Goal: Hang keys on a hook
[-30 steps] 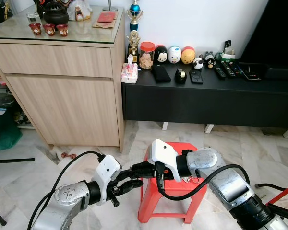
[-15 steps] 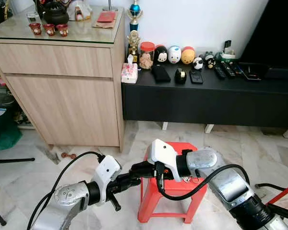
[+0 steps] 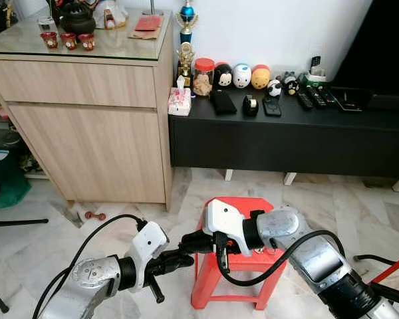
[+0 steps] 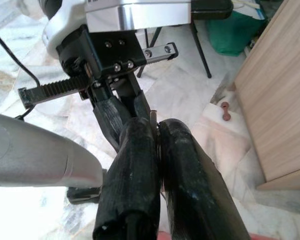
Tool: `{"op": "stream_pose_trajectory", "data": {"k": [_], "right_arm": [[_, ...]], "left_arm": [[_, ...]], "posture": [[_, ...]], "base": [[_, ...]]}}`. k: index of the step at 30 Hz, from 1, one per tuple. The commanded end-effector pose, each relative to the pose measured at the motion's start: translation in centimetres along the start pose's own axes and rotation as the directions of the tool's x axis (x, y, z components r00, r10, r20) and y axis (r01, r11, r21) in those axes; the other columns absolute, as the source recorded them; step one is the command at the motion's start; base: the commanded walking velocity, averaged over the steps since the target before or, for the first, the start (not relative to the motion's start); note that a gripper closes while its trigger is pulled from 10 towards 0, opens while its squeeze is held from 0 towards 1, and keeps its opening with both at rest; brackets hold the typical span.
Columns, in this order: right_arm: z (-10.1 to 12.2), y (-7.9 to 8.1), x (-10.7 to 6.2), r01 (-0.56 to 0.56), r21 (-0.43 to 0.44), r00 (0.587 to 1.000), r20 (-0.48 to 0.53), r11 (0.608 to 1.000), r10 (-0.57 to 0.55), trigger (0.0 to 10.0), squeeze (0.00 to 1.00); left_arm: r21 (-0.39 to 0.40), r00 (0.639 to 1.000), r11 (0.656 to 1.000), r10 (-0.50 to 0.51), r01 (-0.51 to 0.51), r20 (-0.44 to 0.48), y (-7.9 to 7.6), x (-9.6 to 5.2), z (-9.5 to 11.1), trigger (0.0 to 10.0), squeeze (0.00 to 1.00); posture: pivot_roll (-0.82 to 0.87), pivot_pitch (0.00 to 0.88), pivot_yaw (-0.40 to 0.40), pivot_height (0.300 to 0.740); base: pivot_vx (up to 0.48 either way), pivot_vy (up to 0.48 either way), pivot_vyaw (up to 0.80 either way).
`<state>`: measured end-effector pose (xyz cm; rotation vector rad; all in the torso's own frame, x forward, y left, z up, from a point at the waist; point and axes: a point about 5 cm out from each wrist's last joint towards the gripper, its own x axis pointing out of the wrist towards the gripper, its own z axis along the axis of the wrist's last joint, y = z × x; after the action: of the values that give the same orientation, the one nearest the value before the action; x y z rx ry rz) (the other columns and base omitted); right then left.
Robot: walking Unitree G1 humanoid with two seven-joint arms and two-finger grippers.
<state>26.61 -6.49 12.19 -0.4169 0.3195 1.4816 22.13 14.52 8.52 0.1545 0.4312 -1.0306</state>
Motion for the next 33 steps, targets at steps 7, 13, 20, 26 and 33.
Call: {"op": "stream_pose_trajectory", "data": {"k": [7, 13, 20, 26, 33], "right_arm": [[-1.4, -0.4, -1.4, 0.002, -0.014, 0.996, -0.093, 1.0, -0.003, 10.0, 0.0], [-2.7, -0.6, -2.5, 0.026, 0.004, 0.988, -0.152, 1.0, -0.025, 10.0, 0.0], [-4.0, -1.0, -3.6, 0.07, 0.009, 0.975, -0.211, 0.998, -0.066, 10.0, 0.0], [-3.5, -1.9, -3.3, 0.147, 0.013, 0.976, -0.162, 0.989, -0.143, 10.0, 0.0], [-2.1, -3.2, -2.5, 0.279, 0.105, 0.96, -0.032, 0.955, -0.277, 10.0, 0.0]], "left_arm": [[0.068, 0.996, 0.997, -0.029, 0.035, -0.082, -0.3, -0.4, 0.0, 0.0, 0.0], [0.071, 0.997, 0.997, -0.019, 0.025, -0.08, -0.1, -0.4, 0.1, 0.0, 0.0], [0.08, 0.996, 0.996, -0.028, 0.035, -0.087, -0.2, -0.4, 0.2, 0.0, 0.0], [0.078, 0.996, 0.996, -0.035, 0.042, -0.081, -0.3, -0.2, 0.3, 0.0, 0.0], [0.07, 0.998, 0.997, -0.04, 0.044, -0.055, -0.7, 0.4, 0.5, 0.0, 0.0]], "posture": [[0.06, 0.0, -0.09, 0.74], [0.06, 0.0, -0.09, 0.74], [0.06, 0.0, -0.088, 0.74], [0.06, 0.0, -0.087, 0.74], [0.06, 0.0, -0.087, 0.74]], "base": [[0.0, 0.0, 0.0], [0.0, 0.0, 0.0], [0.0, 0.0, 0.0], [0.0, 0.0, 0.0], [0.0, 0.0, 0.0]]}}
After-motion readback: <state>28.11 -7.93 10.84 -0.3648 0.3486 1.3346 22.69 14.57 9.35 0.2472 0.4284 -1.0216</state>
